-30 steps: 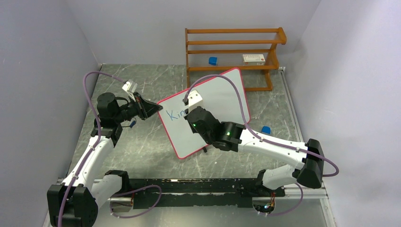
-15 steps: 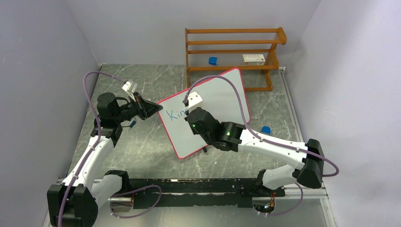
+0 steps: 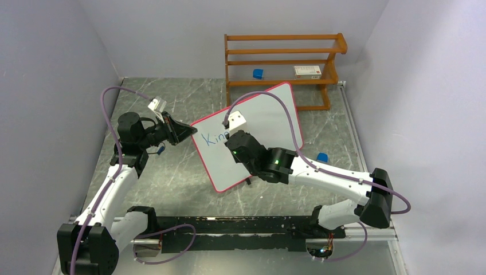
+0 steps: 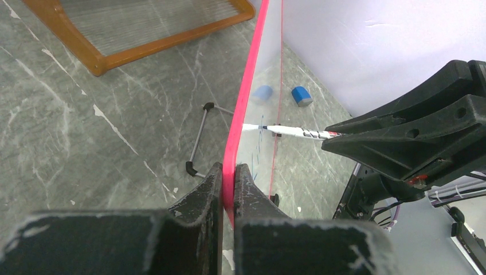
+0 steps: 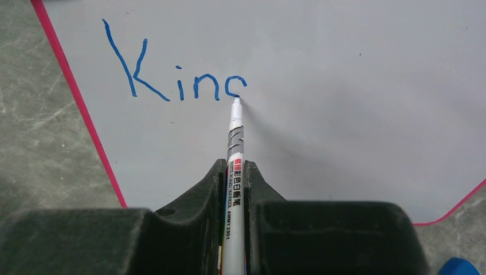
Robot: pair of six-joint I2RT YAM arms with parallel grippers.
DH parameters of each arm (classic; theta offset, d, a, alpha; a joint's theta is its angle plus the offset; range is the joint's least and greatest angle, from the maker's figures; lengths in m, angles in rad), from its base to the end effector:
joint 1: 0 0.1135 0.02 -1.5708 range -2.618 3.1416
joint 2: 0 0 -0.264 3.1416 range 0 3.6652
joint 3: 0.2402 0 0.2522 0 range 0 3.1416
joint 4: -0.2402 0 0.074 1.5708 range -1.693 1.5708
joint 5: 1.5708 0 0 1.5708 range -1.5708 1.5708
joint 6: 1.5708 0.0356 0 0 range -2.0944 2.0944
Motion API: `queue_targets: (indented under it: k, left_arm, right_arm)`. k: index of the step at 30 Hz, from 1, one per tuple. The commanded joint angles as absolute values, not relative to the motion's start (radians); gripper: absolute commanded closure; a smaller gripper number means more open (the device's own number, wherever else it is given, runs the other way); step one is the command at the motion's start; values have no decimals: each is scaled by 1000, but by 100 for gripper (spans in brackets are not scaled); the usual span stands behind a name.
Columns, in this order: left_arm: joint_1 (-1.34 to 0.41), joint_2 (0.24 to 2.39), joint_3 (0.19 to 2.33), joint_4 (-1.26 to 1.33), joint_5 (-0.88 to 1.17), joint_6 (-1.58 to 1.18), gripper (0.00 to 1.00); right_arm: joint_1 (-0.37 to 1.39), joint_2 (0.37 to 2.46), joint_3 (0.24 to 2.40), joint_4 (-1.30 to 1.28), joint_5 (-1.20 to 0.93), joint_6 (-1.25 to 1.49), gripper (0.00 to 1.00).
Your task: Write a sentence on the whiteboard
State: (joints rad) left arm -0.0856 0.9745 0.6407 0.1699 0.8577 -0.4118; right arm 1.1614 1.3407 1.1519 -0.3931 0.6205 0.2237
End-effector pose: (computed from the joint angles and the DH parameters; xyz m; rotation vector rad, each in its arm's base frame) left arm 0.2157 -0.0455 0.2925 0.3708 1.7667 -1.0973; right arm 0.1375 0.2648 0.3269 -0.5984 1.9502 0.1960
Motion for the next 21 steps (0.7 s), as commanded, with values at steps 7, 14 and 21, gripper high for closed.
queue_targets:
  k: [7, 14, 21]
  left_arm:
    - [-84, 992, 638, 131, 845, -364, 95]
    - [-84, 994, 640, 131, 845, -362, 95]
    - [-84, 996, 640, 131, 847, -362, 95]
  right_arm:
    - [1146, 1331, 1157, -338, 669, 211, 100]
    - [1146, 1303, 1152, -283, 670, 188, 100]
    - [1141, 1315, 1168, -256, 683, 167, 100]
